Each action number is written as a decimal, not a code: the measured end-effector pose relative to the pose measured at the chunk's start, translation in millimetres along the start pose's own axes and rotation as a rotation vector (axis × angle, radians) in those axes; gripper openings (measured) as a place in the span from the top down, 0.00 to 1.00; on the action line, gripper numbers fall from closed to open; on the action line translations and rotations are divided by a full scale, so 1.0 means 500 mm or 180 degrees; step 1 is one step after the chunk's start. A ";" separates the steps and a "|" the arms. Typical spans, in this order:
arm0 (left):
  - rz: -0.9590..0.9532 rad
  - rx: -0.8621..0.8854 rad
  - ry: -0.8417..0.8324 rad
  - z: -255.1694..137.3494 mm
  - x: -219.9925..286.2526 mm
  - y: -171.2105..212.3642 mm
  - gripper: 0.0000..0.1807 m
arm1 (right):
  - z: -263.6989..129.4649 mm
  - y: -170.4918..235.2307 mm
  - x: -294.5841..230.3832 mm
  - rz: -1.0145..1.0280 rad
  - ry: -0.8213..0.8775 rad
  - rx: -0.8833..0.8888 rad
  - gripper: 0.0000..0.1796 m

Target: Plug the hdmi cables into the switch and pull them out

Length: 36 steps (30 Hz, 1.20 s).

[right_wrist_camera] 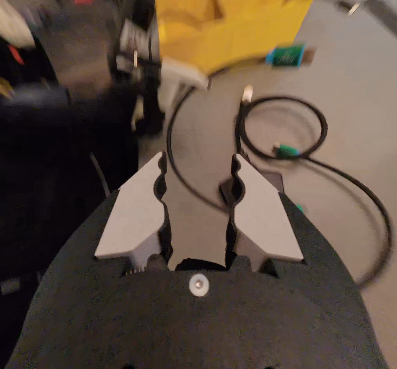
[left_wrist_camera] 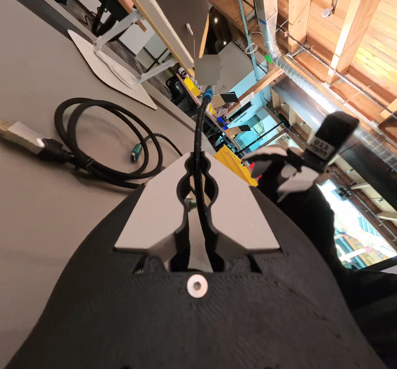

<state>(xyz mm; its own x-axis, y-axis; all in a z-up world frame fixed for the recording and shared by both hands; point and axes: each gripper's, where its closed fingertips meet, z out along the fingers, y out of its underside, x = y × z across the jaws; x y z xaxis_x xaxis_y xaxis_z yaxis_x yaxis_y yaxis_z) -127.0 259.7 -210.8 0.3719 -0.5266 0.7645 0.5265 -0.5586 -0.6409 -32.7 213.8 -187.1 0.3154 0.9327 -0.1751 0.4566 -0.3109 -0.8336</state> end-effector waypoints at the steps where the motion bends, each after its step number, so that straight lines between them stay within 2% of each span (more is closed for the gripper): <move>1: 0.0066 -0.0018 0.0004 0.007 0.009 0.010 0.99 | 0.019 -0.031 0.008 0.0262 -0.0050 0.0351 0.66; 5: 0.0202 -0.0086 0.0119 0.028 0.043 0.049 0.98 | 0.101 -0.068 0.050 0.1002 -0.0195 0.1000 0.62; 8: 0.0349 -0.0157 0.0141 0.036 0.058 0.077 0.99 | 0.131 -0.083 0.068 0.1537 -0.0523 0.1382 0.69; 9: 0.0385 -0.0207 0.0194 0.040 0.065 0.088 0.98 | 0.131 -0.086 0.069 0.1598 -0.0612 0.1473 0.76; 10: 0.0395 -0.0251 0.0273 0.043 0.072 0.098 0.98 | 0.119 -0.101 0.062 0.1497 -0.0723 0.1664 0.95; 11: 0.0380 -0.0312 0.0312 0.048 0.075 0.108 0.98 | 0.112 -0.109 0.058 0.1369 -0.0759 0.1753 0.98; 14: 0.0357 -0.0552 0.0325 0.053 0.069 0.133 0.96 | 0.122 -0.090 0.047 0.1034 -0.0771 0.1375 1.00; 16: 0.0486 -0.0496 0.0307 0.042 0.072 0.115 0.89 | 0.121 -0.084 0.036 0.0852 -0.0834 0.1155 1.00; 17: 0.0597 -0.0459 0.0236 0.035 0.071 0.099 0.86 | 0.125 -0.070 0.019 0.0694 -0.0943 0.0887 1.00; 19: 0.0805 -0.0462 0.0138 0.025 0.076 0.066 0.77 | 0.137 -0.033 0.013 0.0267 -0.0821 0.0323 1.00; 22: 0.1166 -0.0840 0.0167 0.022 0.110 0.050 0.72 | 0.149 0.027 -0.014 -0.0387 -0.0827 -0.0513 1.00; 25: 0.1432 -0.1374 0.0125 0.034 0.132 0.084 0.71 | 0.159 0.057 -0.061 -0.0760 -0.1109 -0.0900 1.00; 27: 0.1488 -0.1538 0.0092 0.039 0.138 0.101 0.71 | 0.170 0.073 -0.077 -0.0937 -0.1132 -0.1082 1.00; 31: 0.1226 -0.1634 0.0153 0.038 0.137 0.119 0.74 | 0.186 0.098 -0.083 -0.1140 -0.1055 -0.1270 1.00; 32: 0.1159 -0.1685 0.0245 0.034 0.143 0.125 0.88 | 0.187 0.101 -0.084 -0.1160 -0.1044 -0.1272 1.00; 33: 0.1186 -0.1683 0.0213 0.031 0.137 0.126 0.94 | 0.186 0.105 -0.091 -0.1175 -0.1095 -0.1275 1.00; 36: 0.1225 -0.1687 0.0136 0.029 0.127 0.128 0.95 | 0.188 0.114 -0.090 -0.1267 -0.1029 -0.1325 1.00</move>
<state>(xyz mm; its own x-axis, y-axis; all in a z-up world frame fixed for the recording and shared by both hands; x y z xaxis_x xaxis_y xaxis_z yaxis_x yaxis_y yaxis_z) -58.7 199.9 -202.1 0.4221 -0.7707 0.4773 -0.0902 -0.5596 -0.8239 -99.1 171.2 -275.9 -0.1801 0.9788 -0.0978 0.7906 0.0849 -0.6064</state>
